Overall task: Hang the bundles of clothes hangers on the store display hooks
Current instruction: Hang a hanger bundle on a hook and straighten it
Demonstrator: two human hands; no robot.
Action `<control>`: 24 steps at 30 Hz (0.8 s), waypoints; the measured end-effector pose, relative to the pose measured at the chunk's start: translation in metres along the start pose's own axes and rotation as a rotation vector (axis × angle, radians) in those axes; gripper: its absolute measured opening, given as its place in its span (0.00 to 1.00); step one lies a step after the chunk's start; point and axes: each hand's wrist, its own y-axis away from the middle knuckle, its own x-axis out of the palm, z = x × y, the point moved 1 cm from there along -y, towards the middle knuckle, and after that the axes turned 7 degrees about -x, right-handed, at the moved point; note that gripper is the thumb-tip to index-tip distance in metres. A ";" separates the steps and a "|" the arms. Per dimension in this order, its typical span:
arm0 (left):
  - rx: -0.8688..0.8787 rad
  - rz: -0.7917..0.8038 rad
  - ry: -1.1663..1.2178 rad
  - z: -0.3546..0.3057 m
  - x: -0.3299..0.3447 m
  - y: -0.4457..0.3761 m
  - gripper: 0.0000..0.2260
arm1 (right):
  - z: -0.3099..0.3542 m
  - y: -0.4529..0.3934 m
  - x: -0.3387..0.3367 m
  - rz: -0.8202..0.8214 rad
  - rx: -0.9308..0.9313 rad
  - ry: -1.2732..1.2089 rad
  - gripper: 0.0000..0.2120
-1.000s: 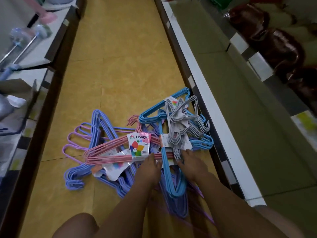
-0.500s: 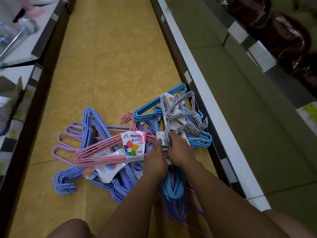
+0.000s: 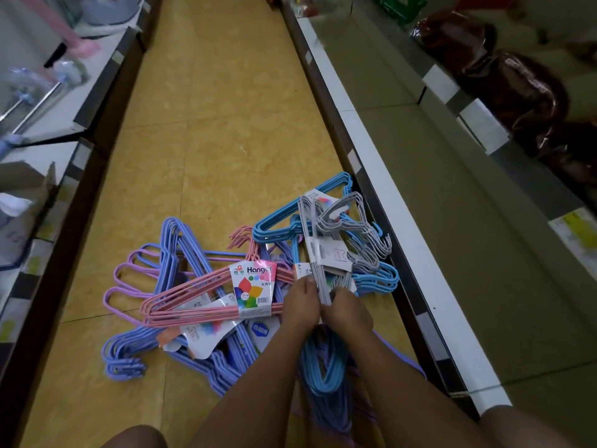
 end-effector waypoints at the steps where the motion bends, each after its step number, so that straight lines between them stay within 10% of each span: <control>1: -0.003 0.005 -0.021 -0.001 0.000 0.002 0.15 | 0.000 0.002 0.000 -0.005 0.004 0.015 0.14; 7: -0.078 0.048 0.170 -0.001 0.000 -0.003 0.14 | 0.018 0.025 -0.006 -0.061 -0.201 0.056 0.11; 13: -0.396 -0.318 0.451 0.017 -0.025 -0.012 0.11 | 0.038 0.044 0.000 -0.035 -0.513 0.115 0.15; 18: -0.522 -0.099 0.918 0.018 -0.033 -0.011 0.15 | 0.054 0.043 -0.007 -0.345 -0.350 0.027 0.12; 24: -0.337 -0.035 0.833 -0.001 -0.027 0.012 0.09 | 0.071 0.025 -0.023 -0.072 -0.091 -0.048 0.17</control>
